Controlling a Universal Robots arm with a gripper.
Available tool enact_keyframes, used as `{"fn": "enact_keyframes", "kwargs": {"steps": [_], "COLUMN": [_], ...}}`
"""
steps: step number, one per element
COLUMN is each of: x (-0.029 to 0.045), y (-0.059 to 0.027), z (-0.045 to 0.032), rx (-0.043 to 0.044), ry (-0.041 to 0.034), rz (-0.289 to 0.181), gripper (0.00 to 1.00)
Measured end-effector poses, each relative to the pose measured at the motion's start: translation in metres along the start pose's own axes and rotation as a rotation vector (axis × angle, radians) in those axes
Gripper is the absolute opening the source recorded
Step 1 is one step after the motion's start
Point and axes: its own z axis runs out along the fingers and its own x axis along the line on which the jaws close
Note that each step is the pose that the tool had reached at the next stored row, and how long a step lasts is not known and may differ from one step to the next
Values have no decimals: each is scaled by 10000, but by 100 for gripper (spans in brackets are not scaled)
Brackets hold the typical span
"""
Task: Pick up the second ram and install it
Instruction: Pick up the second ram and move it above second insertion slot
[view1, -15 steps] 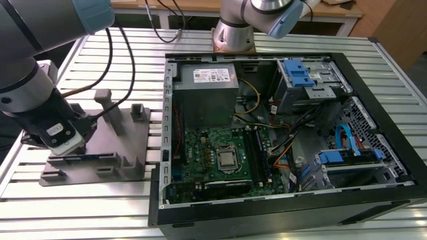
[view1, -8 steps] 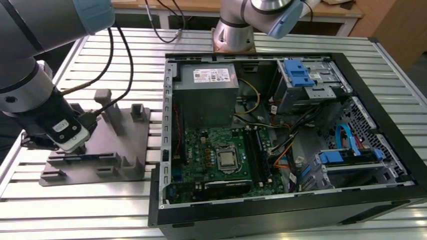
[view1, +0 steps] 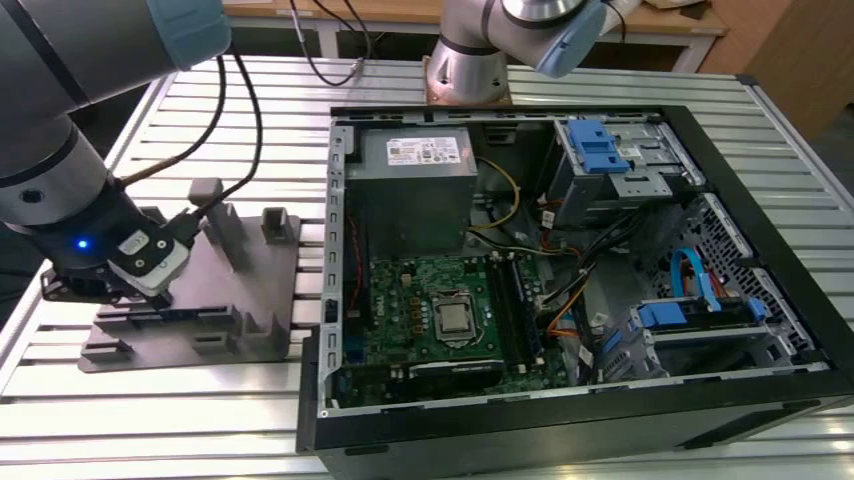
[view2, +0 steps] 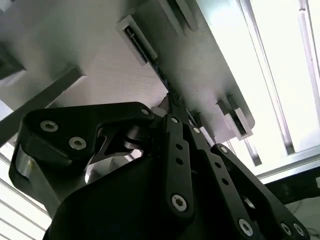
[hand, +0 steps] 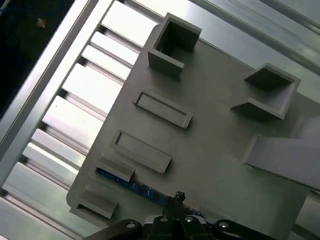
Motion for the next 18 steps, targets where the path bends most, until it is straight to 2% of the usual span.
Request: {"fn": "enact_keyframes", "kwargs": {"steps": [18], "x": [0], "y": [0], "z": [2], "rx": [-69], "ry": [98], "rz": [-3279], "gripper": [11]}}
